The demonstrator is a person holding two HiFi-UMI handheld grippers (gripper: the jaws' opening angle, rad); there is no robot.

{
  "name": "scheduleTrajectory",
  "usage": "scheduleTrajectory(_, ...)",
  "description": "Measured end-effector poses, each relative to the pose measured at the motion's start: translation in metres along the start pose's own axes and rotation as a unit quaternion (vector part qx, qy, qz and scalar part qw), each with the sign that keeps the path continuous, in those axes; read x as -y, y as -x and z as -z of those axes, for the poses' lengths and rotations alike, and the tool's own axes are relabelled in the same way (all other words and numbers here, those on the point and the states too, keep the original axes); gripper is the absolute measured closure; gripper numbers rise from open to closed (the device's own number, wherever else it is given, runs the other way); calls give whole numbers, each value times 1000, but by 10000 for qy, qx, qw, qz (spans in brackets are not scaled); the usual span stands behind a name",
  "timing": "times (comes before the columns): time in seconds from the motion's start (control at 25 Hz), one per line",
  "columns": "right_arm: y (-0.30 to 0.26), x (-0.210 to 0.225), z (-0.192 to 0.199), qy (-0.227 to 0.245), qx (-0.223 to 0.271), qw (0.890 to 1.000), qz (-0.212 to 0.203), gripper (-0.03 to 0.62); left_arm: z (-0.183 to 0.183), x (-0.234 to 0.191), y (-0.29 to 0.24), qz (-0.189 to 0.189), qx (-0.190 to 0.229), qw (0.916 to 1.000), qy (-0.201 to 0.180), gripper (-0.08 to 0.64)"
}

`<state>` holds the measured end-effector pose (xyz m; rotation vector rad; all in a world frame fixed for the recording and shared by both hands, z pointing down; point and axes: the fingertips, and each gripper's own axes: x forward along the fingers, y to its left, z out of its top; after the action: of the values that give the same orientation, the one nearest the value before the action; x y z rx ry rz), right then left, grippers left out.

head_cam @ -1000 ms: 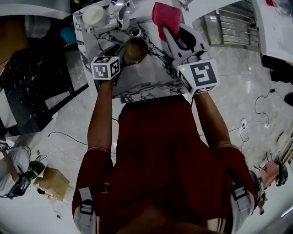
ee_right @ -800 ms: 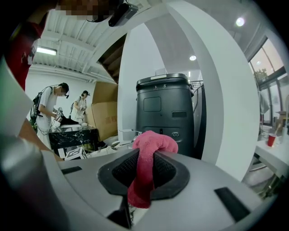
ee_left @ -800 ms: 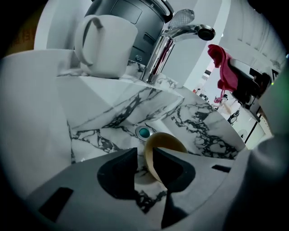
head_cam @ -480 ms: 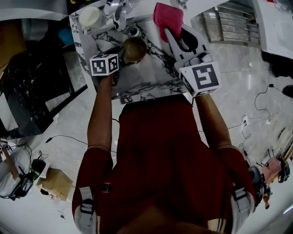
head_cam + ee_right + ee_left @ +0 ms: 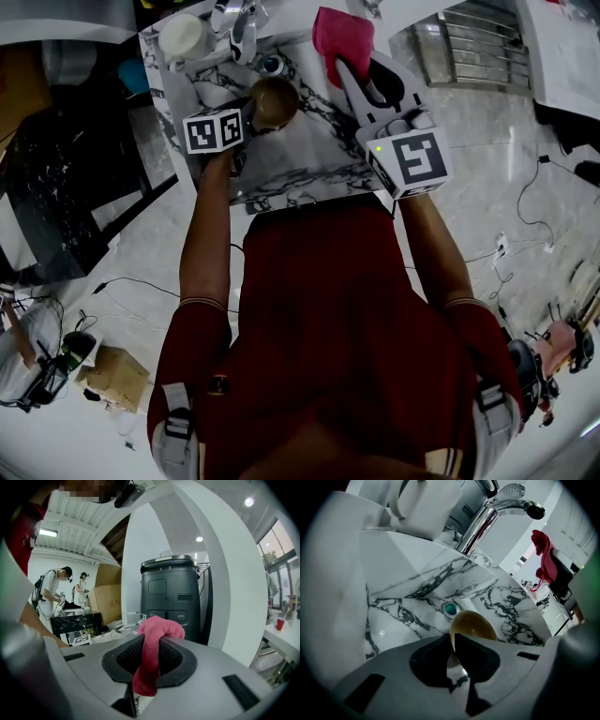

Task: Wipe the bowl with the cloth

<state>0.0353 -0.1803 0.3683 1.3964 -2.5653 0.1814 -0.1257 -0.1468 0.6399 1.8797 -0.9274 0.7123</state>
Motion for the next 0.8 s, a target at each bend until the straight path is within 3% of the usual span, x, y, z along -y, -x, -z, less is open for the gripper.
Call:
scheduleTrajectory(0.44, 1, -1, 3, -51, 10, 10000, -50, 532, -4, 2, 5, -85, 104, 9999, -55, 540)
scheduleTrajectory(0.8, 7, -9, -1, -2, 112, 9996, -273, 532, -25, 26, 39, 215, 626, 9975, -247, 541)
